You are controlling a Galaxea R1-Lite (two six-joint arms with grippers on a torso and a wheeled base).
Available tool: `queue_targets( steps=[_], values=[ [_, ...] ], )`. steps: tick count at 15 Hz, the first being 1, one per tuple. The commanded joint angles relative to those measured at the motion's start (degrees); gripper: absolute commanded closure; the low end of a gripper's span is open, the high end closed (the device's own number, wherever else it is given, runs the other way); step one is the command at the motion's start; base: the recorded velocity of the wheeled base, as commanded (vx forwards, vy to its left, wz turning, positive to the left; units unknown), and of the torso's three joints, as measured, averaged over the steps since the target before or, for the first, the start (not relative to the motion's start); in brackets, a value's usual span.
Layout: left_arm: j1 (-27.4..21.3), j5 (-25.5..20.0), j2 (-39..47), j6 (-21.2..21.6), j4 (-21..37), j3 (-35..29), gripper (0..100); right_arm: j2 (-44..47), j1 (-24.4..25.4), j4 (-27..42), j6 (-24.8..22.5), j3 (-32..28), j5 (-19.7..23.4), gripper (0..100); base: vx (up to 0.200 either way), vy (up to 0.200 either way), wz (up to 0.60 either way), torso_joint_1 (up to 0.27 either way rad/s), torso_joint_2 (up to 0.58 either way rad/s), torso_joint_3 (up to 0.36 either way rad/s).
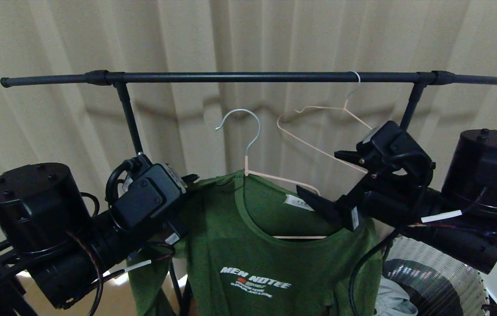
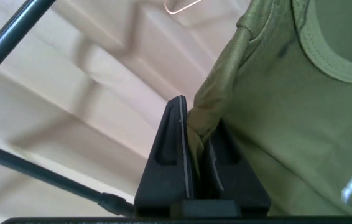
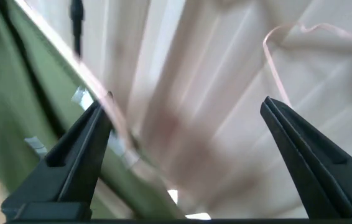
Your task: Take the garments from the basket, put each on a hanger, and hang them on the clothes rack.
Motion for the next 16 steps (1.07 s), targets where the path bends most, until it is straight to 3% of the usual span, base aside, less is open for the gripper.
queue_targets(
  steps=[1,15,16],
  values=[
    [-0.26,0.01,0.38,-0.02,-0.02,-0.27,100,1.79,0.08,-0.05,-2.38,-1.14,0.1,0,0.0,0.0,0.0,0.0,0.0,0.0],
    [-0.52,0.01,0.64,-0.02,-0.9,-0.62,100,2.58,2.37,0.04,-4.05,-2.02,0.1,0,0.0,0.0,0.0,0.0,0.0,0.0],
    [-0.52,0.01,0.64,-0.02,-0.9,-0.62,100,2.58,2.37,0.04,-4.05,-1.94,0.1,100,0.0,0.0,0.0,0.0,0.0,0.0]
  ],
)
